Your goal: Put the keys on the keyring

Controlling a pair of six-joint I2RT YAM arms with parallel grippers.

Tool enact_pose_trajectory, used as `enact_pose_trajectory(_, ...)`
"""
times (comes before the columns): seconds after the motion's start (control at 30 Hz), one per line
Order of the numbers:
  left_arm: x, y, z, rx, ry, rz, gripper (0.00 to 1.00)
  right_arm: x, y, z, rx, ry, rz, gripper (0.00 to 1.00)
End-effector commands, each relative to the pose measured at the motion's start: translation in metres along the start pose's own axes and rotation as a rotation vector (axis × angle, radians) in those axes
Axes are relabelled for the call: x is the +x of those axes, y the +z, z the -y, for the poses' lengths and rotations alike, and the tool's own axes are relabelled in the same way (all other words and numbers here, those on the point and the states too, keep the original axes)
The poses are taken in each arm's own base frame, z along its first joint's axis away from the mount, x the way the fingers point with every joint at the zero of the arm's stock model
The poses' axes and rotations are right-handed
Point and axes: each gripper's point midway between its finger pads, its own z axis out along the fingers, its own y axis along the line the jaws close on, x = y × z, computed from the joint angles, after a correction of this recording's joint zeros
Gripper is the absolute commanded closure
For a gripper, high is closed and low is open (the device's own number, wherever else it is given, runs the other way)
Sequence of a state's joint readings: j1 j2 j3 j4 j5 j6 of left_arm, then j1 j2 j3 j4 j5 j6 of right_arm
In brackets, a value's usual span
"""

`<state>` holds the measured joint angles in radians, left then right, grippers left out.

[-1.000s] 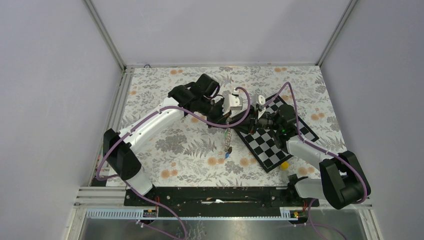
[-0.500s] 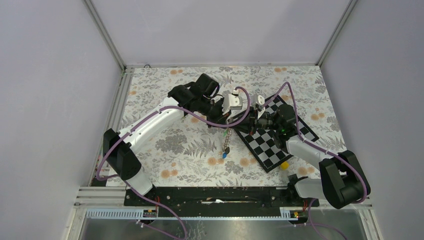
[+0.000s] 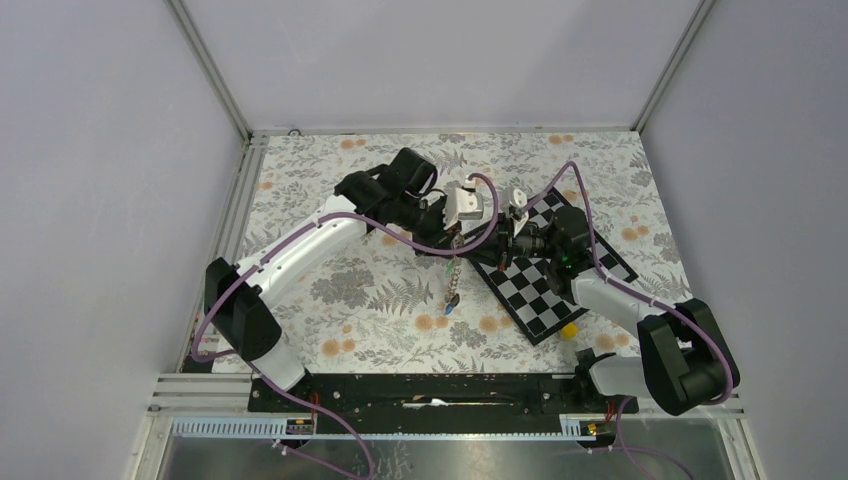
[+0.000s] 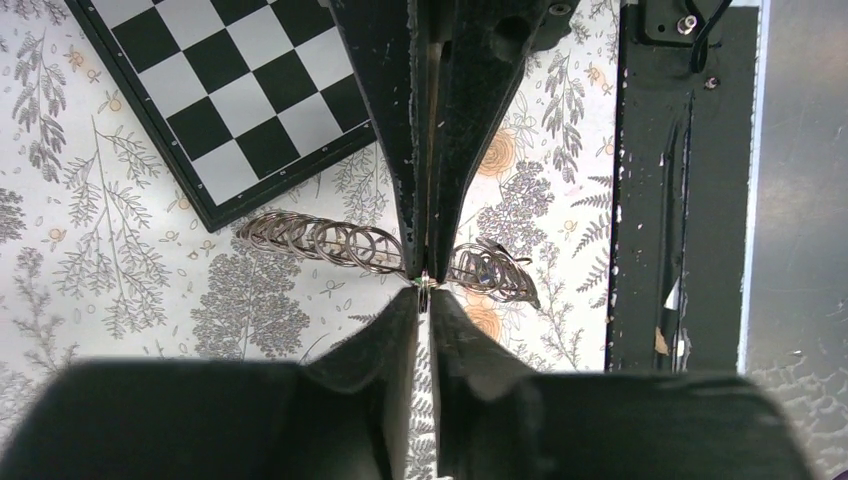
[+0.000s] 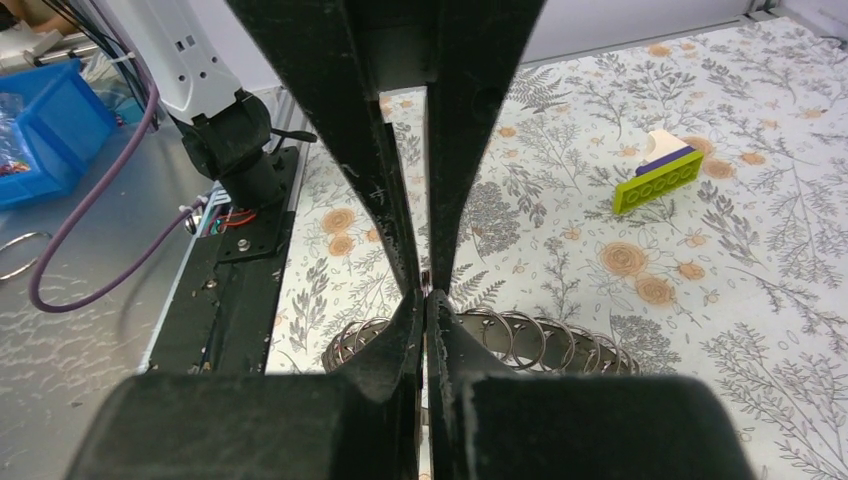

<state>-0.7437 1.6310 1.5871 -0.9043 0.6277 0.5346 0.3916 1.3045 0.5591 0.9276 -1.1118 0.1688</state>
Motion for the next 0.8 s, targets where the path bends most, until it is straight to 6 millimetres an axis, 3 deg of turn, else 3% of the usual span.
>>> enact_pose_trajectory(0.0, -0.019, -0.014, 0.0, -0.024, 0.099, 0.114, 0.74, -0.042, -0.002, -0.007, -0.029, -0.09, 0.075, 1.0)
enact_pose_trajectory(0.17, -0.019, -0.019, -0.003, -0.082, 0.137, 0.182, 0.42, -0.057, -0.007, -0.008, -0.015, -0.091, 0.113, 1.0)
enact_pose_trajectory(0.77, -0.013, 0.007, -0.01, -0.072, 0.007, 0.248, 0.44, -0.073, -0.018, 0.003, 0.053, -0.074, 0.172, 1.0)
